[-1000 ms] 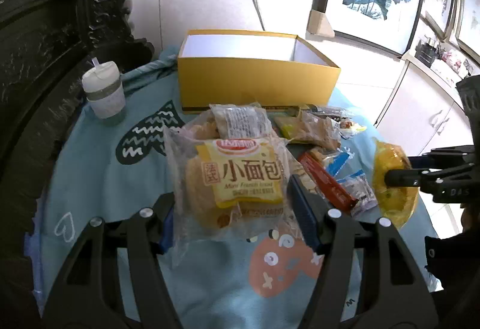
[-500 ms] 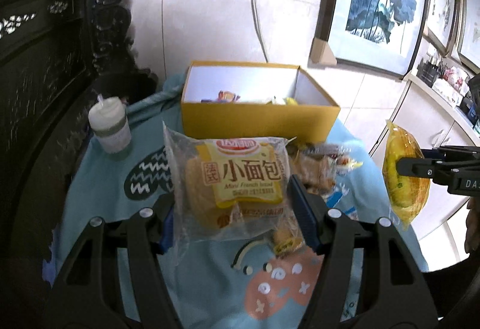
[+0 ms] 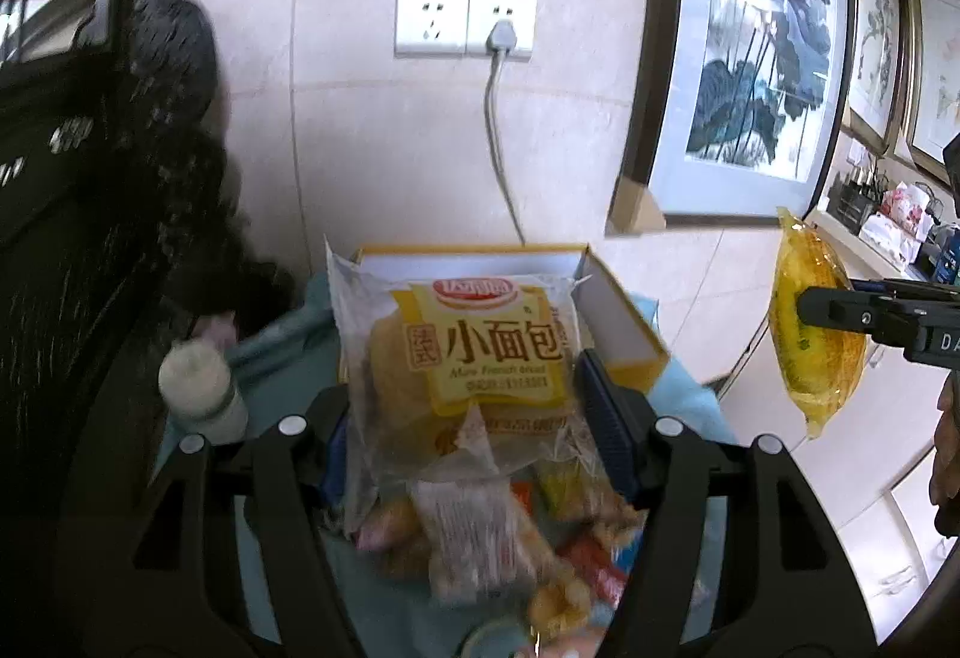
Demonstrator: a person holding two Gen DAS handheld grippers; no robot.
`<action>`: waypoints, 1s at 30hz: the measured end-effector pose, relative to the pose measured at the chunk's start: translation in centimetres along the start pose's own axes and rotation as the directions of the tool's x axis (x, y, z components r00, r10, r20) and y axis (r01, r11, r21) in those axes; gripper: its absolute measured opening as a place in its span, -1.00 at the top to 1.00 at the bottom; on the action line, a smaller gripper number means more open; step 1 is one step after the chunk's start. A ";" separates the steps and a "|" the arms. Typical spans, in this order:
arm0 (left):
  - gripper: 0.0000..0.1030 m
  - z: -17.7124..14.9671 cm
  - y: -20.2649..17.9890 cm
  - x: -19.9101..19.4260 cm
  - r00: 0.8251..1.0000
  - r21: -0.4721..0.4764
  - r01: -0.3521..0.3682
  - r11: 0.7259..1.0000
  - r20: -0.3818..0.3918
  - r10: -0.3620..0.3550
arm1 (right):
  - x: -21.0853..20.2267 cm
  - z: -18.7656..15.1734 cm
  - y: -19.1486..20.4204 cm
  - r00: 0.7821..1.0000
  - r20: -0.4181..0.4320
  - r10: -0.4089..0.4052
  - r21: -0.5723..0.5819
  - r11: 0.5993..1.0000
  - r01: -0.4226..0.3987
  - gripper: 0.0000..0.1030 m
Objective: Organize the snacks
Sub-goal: 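Carry the barcode pack and bread pack over the yellow box and open both tools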
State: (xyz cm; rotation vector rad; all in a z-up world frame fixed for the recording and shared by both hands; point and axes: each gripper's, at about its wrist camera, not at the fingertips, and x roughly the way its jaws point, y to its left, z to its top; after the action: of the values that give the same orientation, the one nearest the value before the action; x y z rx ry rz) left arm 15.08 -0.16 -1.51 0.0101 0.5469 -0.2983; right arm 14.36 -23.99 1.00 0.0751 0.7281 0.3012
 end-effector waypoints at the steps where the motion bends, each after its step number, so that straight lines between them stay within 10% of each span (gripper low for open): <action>1: -0.27 0.9 -0.2 0.3 1.000 0.008 -0.003 1.000 0.011 0.003 | 0.1 0.7 -0.1 1.000 0.006 -0.003 -0.005 1.000 0.003 0.24; 11: -0.28 8.9 -1.3 6.4 0.998 0.037 -0.033 0.999 0.050 0.031 | 4.2 8.8 -1.2 0.998 0.060 -0.036 -0.019 0.999 0.037 0.23; 13: -0.49 10.4 -1.0 8.9 0.999 0.015 -0.027 1.000 0.044 0.027 | 6.7 11.2 -1.8 0.999 0.047 -0.024 -0.009 1.000 0.024 0.21; 14: -0.91 10.7 -0.8 9.9 0.999 -0.001 -0.022 1.000 0.032 0.022 | 7.6 11.7 -1.9 0.999 0.034 -0.028 -0.008 1.000 0.028 0.06; 16: -0.96 10.7 0.3 11.9 0.998 -0.042 -0.060 0.997 -0.012 0.060 | 9.8 12.4 -2.5 0.994 0.003 -0.112 -0.011 0.994 0.112 -0.17; 30: -0.96 -5.1 2.5 9.8 0.969 -0.060 -0.071 0.996 -0.241 0.055 | 11.4 -2.9 -3.4 0.959 -0.265 -0.102 0.006 0.994 0.107 -0.24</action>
State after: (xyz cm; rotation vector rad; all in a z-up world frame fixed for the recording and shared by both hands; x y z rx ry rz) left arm 21.17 0.00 -11.07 -0.0024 0.7943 -0.2172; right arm 21.25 -23.93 -9.06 0.0149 0.9974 0.2040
